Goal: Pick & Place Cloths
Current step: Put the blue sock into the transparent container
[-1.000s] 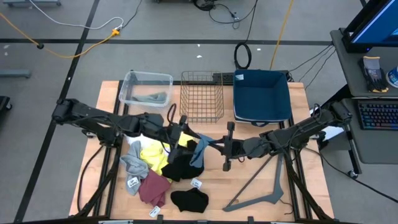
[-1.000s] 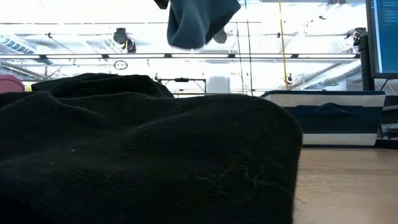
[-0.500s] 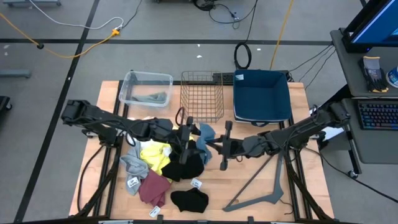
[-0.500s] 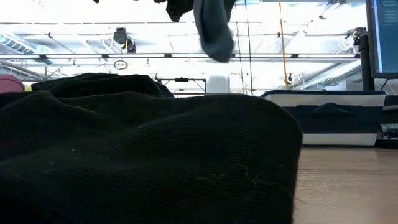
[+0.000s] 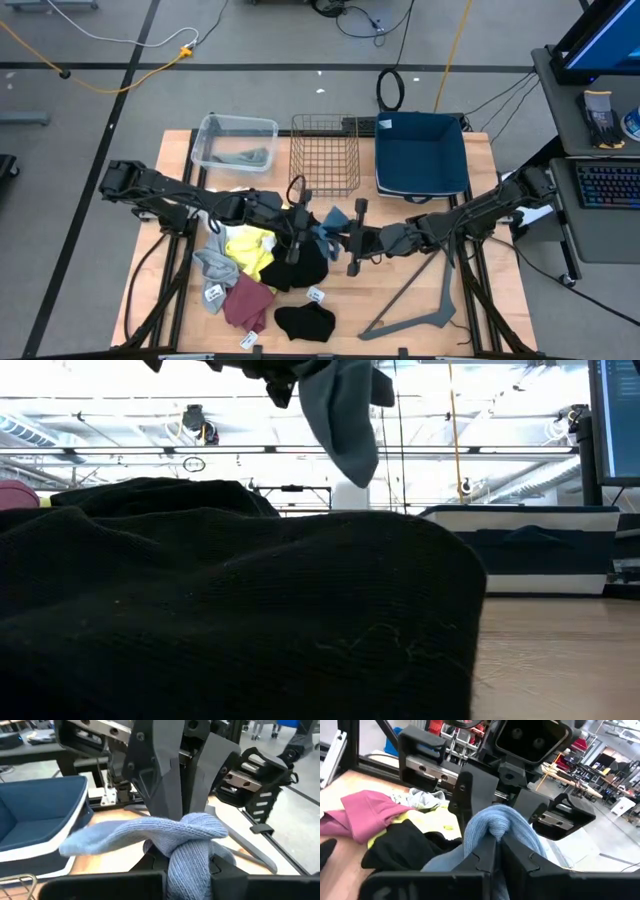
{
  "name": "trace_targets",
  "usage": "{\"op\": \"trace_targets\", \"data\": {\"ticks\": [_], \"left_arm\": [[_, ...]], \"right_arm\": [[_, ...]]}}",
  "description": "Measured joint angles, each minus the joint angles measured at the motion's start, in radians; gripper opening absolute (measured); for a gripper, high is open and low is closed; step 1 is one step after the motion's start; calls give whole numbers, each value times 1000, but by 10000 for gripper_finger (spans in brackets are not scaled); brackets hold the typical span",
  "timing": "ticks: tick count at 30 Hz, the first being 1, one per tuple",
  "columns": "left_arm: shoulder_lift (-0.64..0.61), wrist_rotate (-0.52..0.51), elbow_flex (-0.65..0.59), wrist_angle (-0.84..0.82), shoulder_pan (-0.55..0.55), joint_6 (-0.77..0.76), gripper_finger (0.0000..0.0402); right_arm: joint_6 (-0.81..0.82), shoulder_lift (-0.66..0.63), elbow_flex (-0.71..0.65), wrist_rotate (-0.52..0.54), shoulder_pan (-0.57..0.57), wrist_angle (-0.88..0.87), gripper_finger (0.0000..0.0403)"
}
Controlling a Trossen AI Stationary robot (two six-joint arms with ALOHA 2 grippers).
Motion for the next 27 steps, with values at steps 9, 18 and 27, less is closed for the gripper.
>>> {"op": "trace_targets", "data": {"ticks": [9, 18, 27], "left_arm": [[-17, -20, -3, -143, 5, -1, 17], [-106, -203, -2, -354, 7, -40, 17], [-314, -519, -1, -409, 10, -11, 16]], "right_arm": [[-57, -5, -1, -8, 16, -31, 63], [9, -47, 0, -4, 18, -175, 126], [91, -82, 0, -4, 17, -310, 148]]}}
